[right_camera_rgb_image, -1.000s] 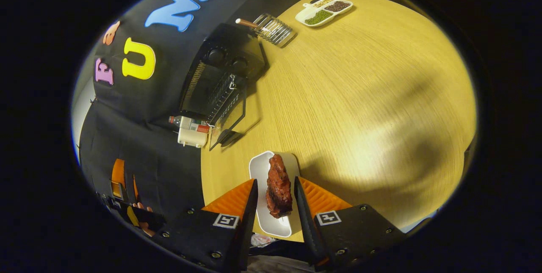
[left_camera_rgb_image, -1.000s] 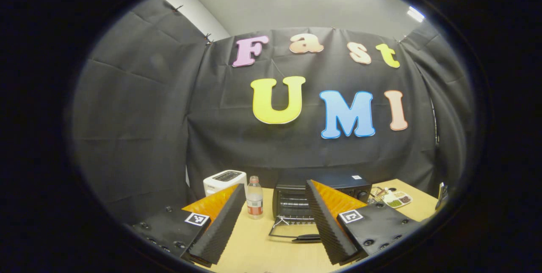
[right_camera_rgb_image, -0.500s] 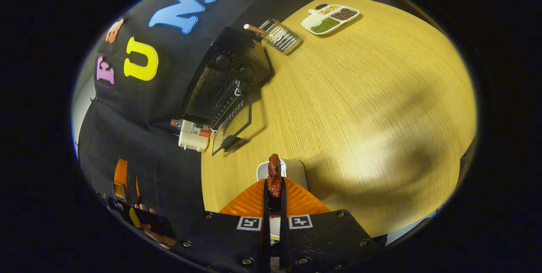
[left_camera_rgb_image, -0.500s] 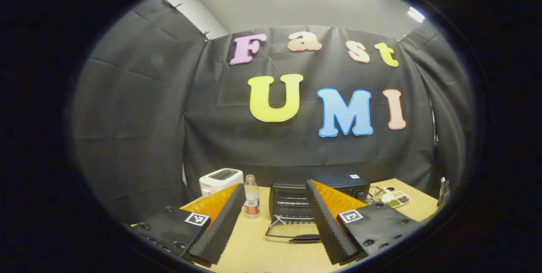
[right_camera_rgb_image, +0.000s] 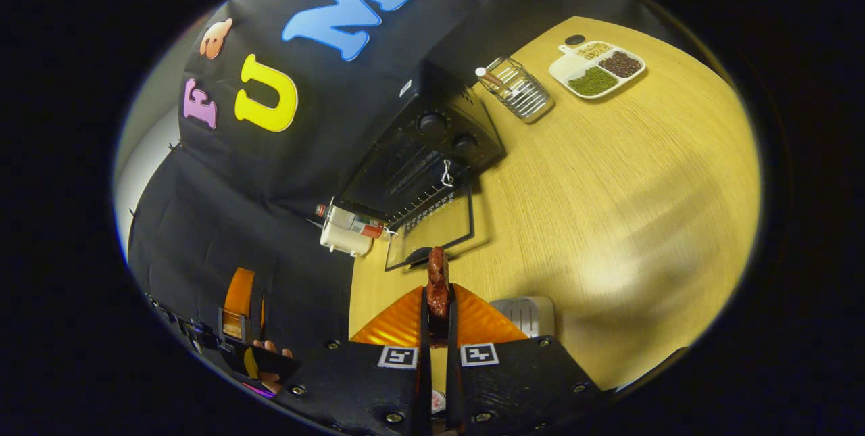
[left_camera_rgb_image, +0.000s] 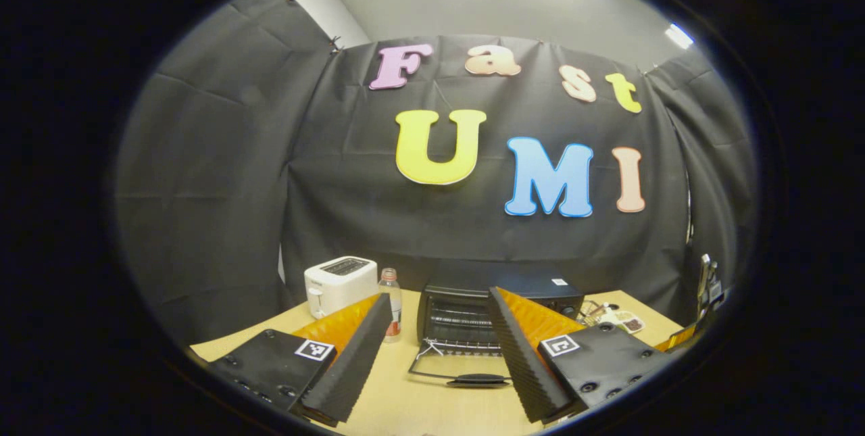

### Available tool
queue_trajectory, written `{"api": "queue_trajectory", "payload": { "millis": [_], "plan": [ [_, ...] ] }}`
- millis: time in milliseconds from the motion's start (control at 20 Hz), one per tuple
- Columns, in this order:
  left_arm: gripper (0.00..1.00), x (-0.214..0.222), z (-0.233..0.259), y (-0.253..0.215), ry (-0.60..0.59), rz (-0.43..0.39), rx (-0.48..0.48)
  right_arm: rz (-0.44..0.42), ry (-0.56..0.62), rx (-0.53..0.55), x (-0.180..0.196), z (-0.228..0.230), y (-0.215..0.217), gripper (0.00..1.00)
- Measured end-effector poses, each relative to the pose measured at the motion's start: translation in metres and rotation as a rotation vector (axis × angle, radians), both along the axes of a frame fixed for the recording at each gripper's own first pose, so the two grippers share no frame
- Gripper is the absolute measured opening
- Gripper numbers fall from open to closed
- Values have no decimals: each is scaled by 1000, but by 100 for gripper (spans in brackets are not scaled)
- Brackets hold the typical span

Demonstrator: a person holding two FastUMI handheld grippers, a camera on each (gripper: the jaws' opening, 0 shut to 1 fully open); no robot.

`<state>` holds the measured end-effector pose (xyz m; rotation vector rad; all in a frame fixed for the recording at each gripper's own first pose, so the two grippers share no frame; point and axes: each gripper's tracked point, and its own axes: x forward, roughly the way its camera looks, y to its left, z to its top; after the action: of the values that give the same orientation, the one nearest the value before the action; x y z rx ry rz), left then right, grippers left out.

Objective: Open the electric oven with the left hand, put the food in, and close the electric oven.

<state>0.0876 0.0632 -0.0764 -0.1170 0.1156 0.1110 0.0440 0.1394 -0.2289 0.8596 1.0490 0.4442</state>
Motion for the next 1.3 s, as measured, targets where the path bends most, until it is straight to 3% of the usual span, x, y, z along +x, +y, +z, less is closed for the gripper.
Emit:
{"api": "queue_trajectory", "payload": {
  "millis": [550, 1000, 1050, 1100, 1300],
  "plan": [
    [95, 16, -10, 58, 4, 39, -1, -53, -109, 79, 69, 19, 76, 8],
    [95, 25, -22, 111, 24, 85, 26, -136, -174, 83, 127, 4, 125, 8],
    [91, 26, -24, 115, 29, 89, 29, -148, -180, 79, 133, 2, 129, 9],
    [95, 26, -25, 119, 34, 94, 31, -160, -181, 74, 140, -3, 132, 8],
    [96, 25, -33, 134, 59, 115, 35, -203, -185, 76, 163, -17, 145, 8]
  ]
}}
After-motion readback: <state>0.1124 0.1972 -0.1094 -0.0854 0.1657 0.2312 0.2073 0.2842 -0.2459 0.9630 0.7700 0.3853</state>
